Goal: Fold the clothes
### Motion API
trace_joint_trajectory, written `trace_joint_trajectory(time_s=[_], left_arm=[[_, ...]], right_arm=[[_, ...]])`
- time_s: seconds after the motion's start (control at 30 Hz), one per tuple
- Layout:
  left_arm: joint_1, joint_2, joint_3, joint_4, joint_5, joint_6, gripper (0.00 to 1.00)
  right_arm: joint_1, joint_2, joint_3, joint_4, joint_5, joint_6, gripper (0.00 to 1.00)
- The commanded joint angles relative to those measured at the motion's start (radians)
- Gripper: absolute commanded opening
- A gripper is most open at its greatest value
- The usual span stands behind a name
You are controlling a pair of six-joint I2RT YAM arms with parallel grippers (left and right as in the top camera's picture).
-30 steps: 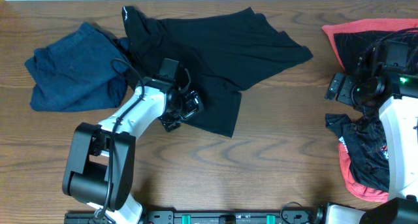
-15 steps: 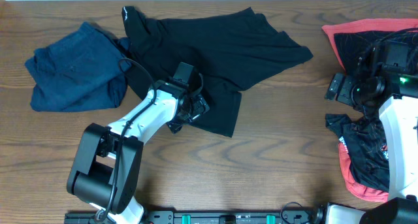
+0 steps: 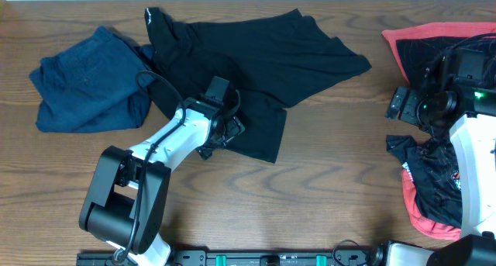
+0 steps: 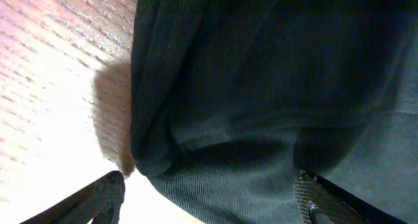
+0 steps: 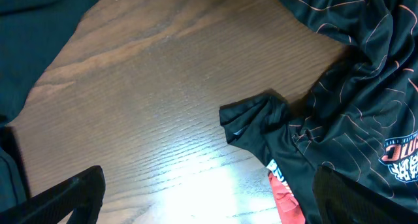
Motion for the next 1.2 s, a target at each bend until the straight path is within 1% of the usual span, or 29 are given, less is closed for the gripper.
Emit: trace_joint_trajectory(time_s=[0.0,0.27,0.3,0.33,0.4,0.43,0.47,0.6,0.63,0.67,0.83,0.97,1.07,1.17], left_arm=[[-0.001,0.013,-0.023,0.018,-0.02,-0.01,0.83],[-0.002,0.016,-0.081,0.081,-0.02,-0.01,0.82],[-0.002,0.016,-0.087,0.085,-0.02,-0.01,0.78],[-0.002,0.016,-0.089,0.087,-0.019,-0.01,0.71],[-0.003,0.016,-0.089,0.086,-0.018,-0.01,0.41],[-0.003,0.016,-0.089,0.086,-0.013,-0.009,0.33],[-0.005,0.016,-0.089,0.087,-0.005,-0.009,0.3],[-0.007,0.016,-0.089,0.08,0.017,-0.009,0.29],[-0.007,0.016,-0.089,0.077,0.018,-0.009,0.2],[-0.007,0.016,-0.089,0.076,0.018,-0.008,0.06],[-0.001,0.012,-0.087,0.076,0.006,0.025,0.06],[0.027,-0.035,-0.078,0.074,0.005,0.136,0.06],[0.055,-0.135,-0.076,0.035,0.005,0.213,0.06],[0.083,-0.286,-0.076,-0.063,-0.052,0.258,0.06]], right_arm=[[-0.006,-0.01,0.006,-0.003,-0.008,-0.015,0.99],[-0.006,-0.01,0.006,-0.003,-0.008,-0.015,0.99],[-0.006,-0.01,0.006,-0.003,-0.008,-0.015,0.99],[-0.006,-0.01,0.006,-0.003,-0.008,-0.015,0.99],[-0.006,-0.01,0.006,-0.003,-0.008,-0.015,0.99],[-0.006,-0.01,0.006,-0.003,-0.008,-0.015,0.99],[-0.006,-0.01,0.006,-0.003,-0.008,-0.015,0.99],[-0.006,-0.01,0.006,-0.003,-0.008,-0.015,0.99],[-0.006,-0.01,0.006,-0.003,-0.008,-0.015,0.99],[-0.006,-0.01,0.006,-0.003,-0.008,-0.015,0.99],[-0.006,-0.01,0.006,-0.003,-0.008,-0.016,0.99],[-0.006,-0.01,0.006,-0.006,-0.008,-0.031,0.99],[-0.005,-0.01,0.006,-0.009,-0.016,-0.065,0.99],[0.003,-0.005,0.006,0.0,-0.112,-0.173,0.99]])
